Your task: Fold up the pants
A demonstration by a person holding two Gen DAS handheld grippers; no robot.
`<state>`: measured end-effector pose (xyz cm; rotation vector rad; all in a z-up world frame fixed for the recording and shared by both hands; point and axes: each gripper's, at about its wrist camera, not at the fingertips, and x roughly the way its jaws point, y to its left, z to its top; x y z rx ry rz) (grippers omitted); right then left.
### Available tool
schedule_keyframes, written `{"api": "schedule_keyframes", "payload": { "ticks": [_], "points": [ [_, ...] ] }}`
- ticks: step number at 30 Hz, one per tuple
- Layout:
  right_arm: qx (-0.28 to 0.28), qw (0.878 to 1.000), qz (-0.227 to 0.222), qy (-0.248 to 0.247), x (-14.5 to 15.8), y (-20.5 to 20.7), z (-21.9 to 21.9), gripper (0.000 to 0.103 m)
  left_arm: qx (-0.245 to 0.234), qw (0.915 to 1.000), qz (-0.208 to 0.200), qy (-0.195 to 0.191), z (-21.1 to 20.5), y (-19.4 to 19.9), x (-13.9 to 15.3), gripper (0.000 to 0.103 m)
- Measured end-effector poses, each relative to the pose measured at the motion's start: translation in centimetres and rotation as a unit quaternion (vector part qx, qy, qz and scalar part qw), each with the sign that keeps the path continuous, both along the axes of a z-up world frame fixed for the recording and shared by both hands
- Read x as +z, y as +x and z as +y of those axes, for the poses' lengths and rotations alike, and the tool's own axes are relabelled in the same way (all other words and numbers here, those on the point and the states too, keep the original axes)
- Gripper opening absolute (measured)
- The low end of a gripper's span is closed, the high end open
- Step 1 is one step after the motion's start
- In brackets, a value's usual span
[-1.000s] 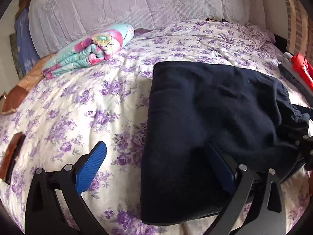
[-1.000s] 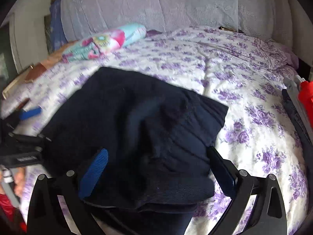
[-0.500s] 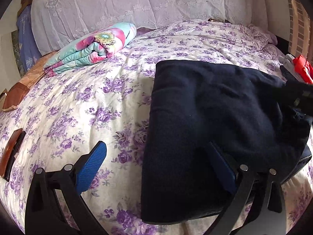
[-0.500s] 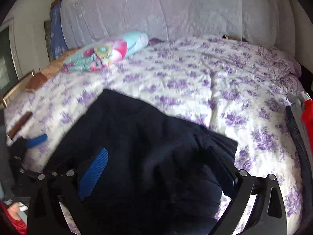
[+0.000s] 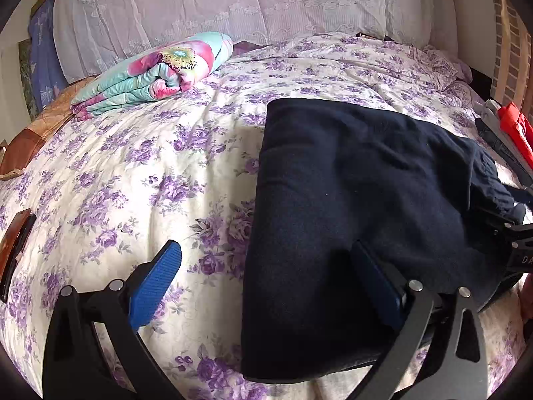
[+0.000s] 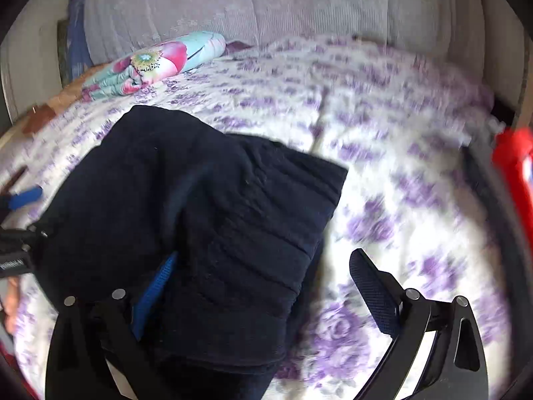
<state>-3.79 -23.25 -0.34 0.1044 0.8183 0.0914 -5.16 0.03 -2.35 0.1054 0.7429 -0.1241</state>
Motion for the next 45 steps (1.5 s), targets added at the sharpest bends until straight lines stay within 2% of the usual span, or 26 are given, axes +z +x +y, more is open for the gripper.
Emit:
{"api": "schedule_keyframes", "payload": {
  "ticks": [1, 2, 3, 6, 10, 22, 29, 32, 35, 37, 45],
  "points": [
    [-0.006, 0.998, 0.016, 0.061, -0.4, 0.2, -1.4, 0.100, 0.000, 1.0000, 0.000, 0.001, 0.0, 0.0, 0.0, 0.099],
    [-0.010, 0.995, 0.024, 0.100, -0.9, 0.3, -2.0, 0.100, 0.001, 1.0000, -0.001, 0.001, 0.0, 0.0, 0.0, 0.099],
    [-0.010, 0.993, 0.022, 0.113, -1.2, 0.2, -2.2, 0.100, 0.000, 1.0000, -0.001, 0.001, 0.0, 0.0, 0.0, 0.099],
    [-0.006, 0.995, 0.016, 0.093, -1.3, -0.3, -1.4, 0.100, 0.000, 1.0000, 0.000, -0.001, 0.0, 0.0, 0.0, 0.099],
    [-0.003, 0.993, 0.014, 0.114, -1.5, -0.6, -1.9, 0.100, -0.002, 1.0000, 0.004, -0.007, 0.2, 0.0, 0.0, 0.099],
    [0.000, 0.992, 0.014, 0.123, -1.4, -0.7, -2.2, 0.100, -0.010, 0.9999, 0.002, -0.010, 0.1, -0.3, 0.1, 0.098],
    [0.026, 0.992, 0.039, 0.115, -1.2, 0.5, -2.4, 0.100, -0.093, 0.9947, 0.002, -0.042, -1.1, -0.8, 1.0, 0.098],
    [0.040, 0.991, 0.043, 0.119, -1.2, 1.3, -2.5, 0.100, -0.133, 0.9876, 0.033, -0.077, -1.7, 0.5, 0.5, 0.098],
    [0.048, 0.989, 0.027, 0.140, -1.3, 1.5, -2.7, 0.100, -0.144, 0.9819, 0.062, -0.107, -1.5, 1.9, -0.4, 0.098],
    [0.051, 0.988, 0.023, 0.146, -1.3, 1.5, -2.7, 0.100, -0.147, 0.9789, 0.064, -0.126, -0.9, 2.1, -0.5, 0.098],
    [0.059, 0.988, 0.023, 0.144, -1.3, 1.6, -2.4, 0.100, -0.144, 0.9785, 0.073, -0.128, -0.9, 2.8, -0.7, 0.099]
  ]
}}
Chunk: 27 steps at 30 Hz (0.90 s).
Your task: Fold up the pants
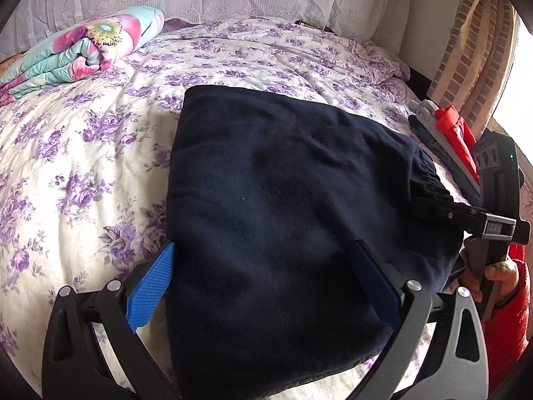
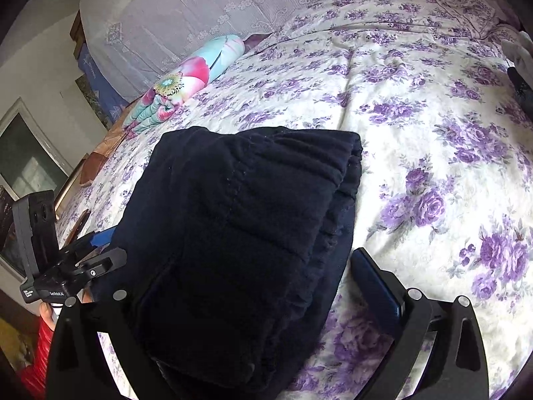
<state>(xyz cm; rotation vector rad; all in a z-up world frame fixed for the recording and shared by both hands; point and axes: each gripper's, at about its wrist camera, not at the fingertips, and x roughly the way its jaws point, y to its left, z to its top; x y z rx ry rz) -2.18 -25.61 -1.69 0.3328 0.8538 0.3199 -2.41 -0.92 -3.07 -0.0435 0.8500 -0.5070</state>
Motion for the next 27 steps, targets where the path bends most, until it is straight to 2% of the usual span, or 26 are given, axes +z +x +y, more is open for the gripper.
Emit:
{"api": "schedule_keyframes", "payload": {
  "ticks": [3, 5, 8, 9, 12, 13, 15, 17, 19, 20, 21, 22, 23, 24, 25, 27],
  "points": [
    [-0.005, 1.000, -0.002, 0.006, 0.1, -0.1, -0.3, 0.100, 0.005, 1.0000, 0.002, -0.008, 0.4, 0.1, 0.0, 0.098],
    [-0.029, 0.999, -0.012, 0.011, 0.3, -0.7, -0.8, 0.100, 0.017, 0.9998, 0.003, -0.006, 0.6, -0.1, -0.2, 0.099],
    [-0.070, 0.995, -0.060, -0.045, 1.7, -2.8, -0.1, 0.100, 0.051, 0.9985, 0.015, -0.018, 1.4, -0.8, -0.2, 0.099],
    [-0.079, 0.991, -0.085, -0.069, 2.6, -3.6, 0.4, 0.099, 0.066, 0.9976, 0.003, -0.016, 1.8, -1.4, 0.2, 0.099],
    [-0.094, 0.974, -0.167, -0.121, 5.3, -6.4, 1.7, 0.100, 0.096, 0.9924, -0.077, 0.006, 2.3, -3.0, 3.3, 0.099],
    [-0.080, 0.970, -0.192, -0.128, 6.0, -7.3, 2.5, 0.100, 0.100, 0.9894, -0.104, 0.013, 2.3, -2.9, 5.0, 0.099],
    [-0.037, 0.967, -0.218, -0.130, 6.9, -8.5, 4.6, 0.100, 0.090, 0.9888, -0.119, 0.014, 1.6, -1.6, 7.5, 0.099],
    [0.018, 0.968, -0.209, -0.141, 6.6, -8.5, 7.4, 0.100, 0.052, 0.9946, -0.090, 0.006, -0.3, 0.8, 8.6, 0.099],
    [0.051, 0.965, -0.194, -0.167, 5.7, -7.9, 10.0, 0.099, -0.009, 0.9992, -0.037, 0.016, -3.6, 3.5, 8.0, 0.099],
    [0.058, 0.963, -0.185, -0.185, 5.0, -7.5, 10.7, 0.099, -0.029, 0.9983, -0.022, 0.045, -5.5, 4.7, 7.2, 0.099],
    [0.061, 0.964, -0.163, -0.200, 4.2, -6.9, 11.2, 0.099, -0.030, 0.9958, -0.019, 0.084, -7.0, 5.5, 6.2, 0.099],
    [0.069, 0.968, -0.130, -0.204, 3.4, -6.1, 11.4, 0.100, -0.023, 0.9900, -0.014, 0.138, -8.5, 6.7, 4.7, 0.099],
    [0.075, 0.970, -0.115, -0.200, 3.2, -5.7, 11.3, 0.100, -0.021, 0.9856, 0.001, 0.168, -9.0, 7.8, 2.9, 0.099],
    [0.077, 0.970, -0.119, -0.197, 3.3, -5.8, 11.3, 0.100, -0.024, 0.9870, 0.022, 0.158, -8.7, 8.6, 1.7, 0.099],
    [0.079, 0.970, -0.119, -0.198, 3.3, -5.8, 11.3, 0.100, -0.018, 0.9914, 0.040, 0.123, -7.9, 9.4, 1.2, 0.099],
    [0.080, 0.968, -0.118, -0.208, 3.1, -5.7, 11.5, 0.100, -0.007, 0.9940, 0.075, 0.079, -6.3, 10.4, 1.4, 0.099]
  ]
}}
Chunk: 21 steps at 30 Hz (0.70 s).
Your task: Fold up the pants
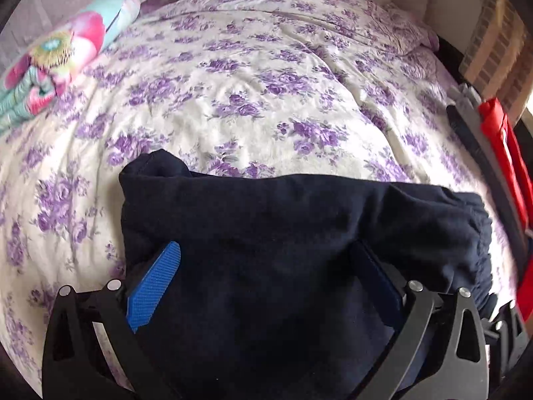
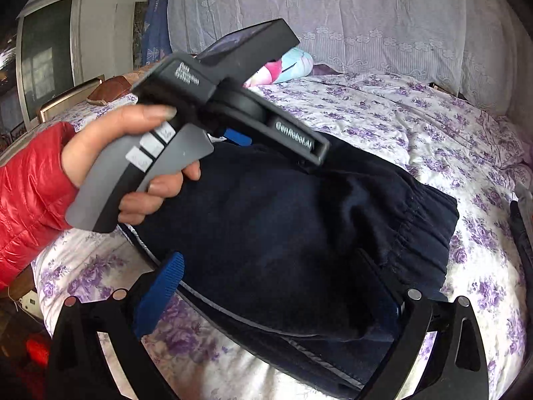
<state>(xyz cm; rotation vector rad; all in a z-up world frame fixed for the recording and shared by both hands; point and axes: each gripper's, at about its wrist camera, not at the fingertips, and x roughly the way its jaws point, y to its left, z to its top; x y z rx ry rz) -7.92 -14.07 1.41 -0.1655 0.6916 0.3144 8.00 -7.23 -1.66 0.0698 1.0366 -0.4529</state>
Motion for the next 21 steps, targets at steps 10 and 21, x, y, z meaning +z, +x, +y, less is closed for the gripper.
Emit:
{"api": "schedule_keyframes", "payload": {
  "ticks": [10, 21],
  "points": [
    [0.004, 1.000, -0.003, 0.007, -0.3, 0.3, 0.3, 0.100, -0.143, 0.9870, -0.038, 0.064, -9.5, -3.6, 3.7, 0.098],
    [0.012, 0.999, 0.000, 0.032, -0.3, 1.1, -0.4, 0.100, -0.078, 0.9964, -0.018, 0.028, -8.8, 0.2, 1.4, 0.099]
  ]
}}
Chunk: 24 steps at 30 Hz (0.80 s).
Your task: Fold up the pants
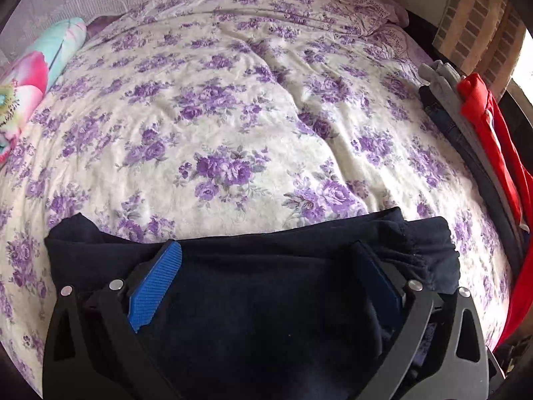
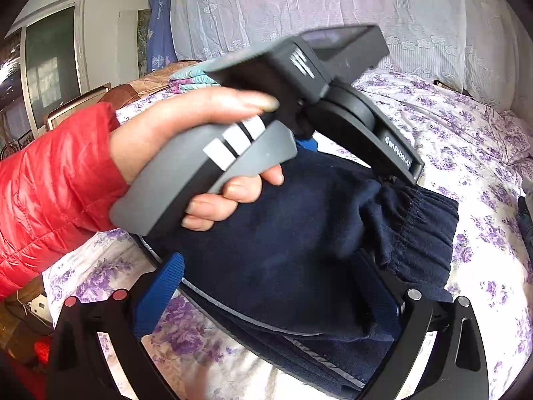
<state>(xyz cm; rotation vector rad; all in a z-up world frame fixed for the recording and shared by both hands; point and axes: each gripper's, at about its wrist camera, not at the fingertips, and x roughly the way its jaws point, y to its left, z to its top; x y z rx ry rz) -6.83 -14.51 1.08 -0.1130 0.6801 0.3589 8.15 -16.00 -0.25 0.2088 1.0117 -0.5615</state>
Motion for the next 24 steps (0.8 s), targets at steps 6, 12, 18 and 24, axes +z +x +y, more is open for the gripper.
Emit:
{"api": "schedule_keyframes", "payload": {
  "ticks": [6, 12, 18, 24],
  "points": [
    [0.002, 1.000, 0.001, 0.007, 0.0, 0.2, 0.2, 0.100, 0.035, 0.9968, -0.071, 0.009, 6.4, -2.7, 3.4, 0.099],
    [0.001, 1.000, 0.000, 0.006, -0.1, -0.2, 0.6, 0.100, 0.081, 0.9947, 0.013, -0.061, 15.0, -5.1, 0.3, 0.099],
    [0.002, 1.000, 0.001, 0.007, -0.1, -0.3, 0.6, 0.100, 0.081, 0.9813, 0.032, -0.171, 18.6, -9.6, -3.6, 0.098],
    [0.005, 0.996, -0.009, 0.092, 1.5, -1.8, -2.4, 0.100, 0.047, 0.9761, 0.055, -0.205, 17.2, -10.8, -3.5, 0.098]
  ]
}}
